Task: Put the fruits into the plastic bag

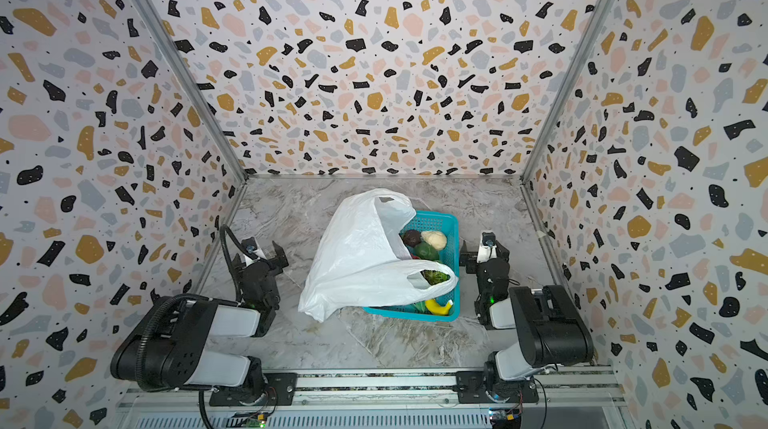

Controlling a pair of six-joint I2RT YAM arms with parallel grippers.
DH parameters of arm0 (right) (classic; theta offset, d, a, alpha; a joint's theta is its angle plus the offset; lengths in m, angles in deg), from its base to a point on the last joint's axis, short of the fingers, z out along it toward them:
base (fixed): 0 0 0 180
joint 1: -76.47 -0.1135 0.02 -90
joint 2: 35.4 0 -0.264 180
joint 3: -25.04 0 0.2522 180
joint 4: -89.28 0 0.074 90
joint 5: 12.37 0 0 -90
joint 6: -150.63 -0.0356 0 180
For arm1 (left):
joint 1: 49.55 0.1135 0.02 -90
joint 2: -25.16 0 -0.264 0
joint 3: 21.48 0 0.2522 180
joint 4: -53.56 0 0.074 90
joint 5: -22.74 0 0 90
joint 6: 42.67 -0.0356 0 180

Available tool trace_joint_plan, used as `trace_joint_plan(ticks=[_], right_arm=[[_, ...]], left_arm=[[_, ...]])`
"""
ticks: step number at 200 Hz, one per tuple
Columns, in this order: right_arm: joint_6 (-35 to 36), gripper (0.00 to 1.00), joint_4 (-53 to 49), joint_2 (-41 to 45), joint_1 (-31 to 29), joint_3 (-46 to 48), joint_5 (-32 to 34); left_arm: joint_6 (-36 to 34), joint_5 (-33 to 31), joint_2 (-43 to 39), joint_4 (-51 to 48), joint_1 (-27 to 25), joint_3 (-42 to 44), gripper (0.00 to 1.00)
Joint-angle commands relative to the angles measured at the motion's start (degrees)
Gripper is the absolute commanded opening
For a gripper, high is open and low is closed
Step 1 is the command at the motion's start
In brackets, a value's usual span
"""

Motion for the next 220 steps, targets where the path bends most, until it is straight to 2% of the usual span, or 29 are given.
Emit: trace_joint_plan(ticks=[1,143,188,208,214,220], right_arm=[[0.40,0.99,1.48,0.09,-0.07,-0.10,-0.28],[0.23,0.99,0.90,0.11,0.02,-0.29,-0.55],[-0.20,0.99,-1.25,0.78,0.49,-0.82,-1.78],[0.12,0.99,-5.24,2.03,0.38,-2.39,-1.97],[0.31,0.99,-9.61,3.25,0.14,-4.71,-1.52],[0.23,0.99,-17.50,5.08,-0.29,-8.62,0.40]], left_arm=[[0.18,-0.02,-0.74,2.52,-0.19,0.57,0.99],[-0.16,-1.63,0.36,2.78,-0.13,-0.01,0.99],[-0.22,-1.54,0.35,2.75,-0.14,-0.13,1.00],[0.24,0.18,-1.18,2.21,0.03,-0.02,0.99],[0.01,1.10,-2.66,-2.00,0.02,-2.05,0.99],[2.36,2.47,-4.88,-18.06,-0.05,-9.03,0.99]])
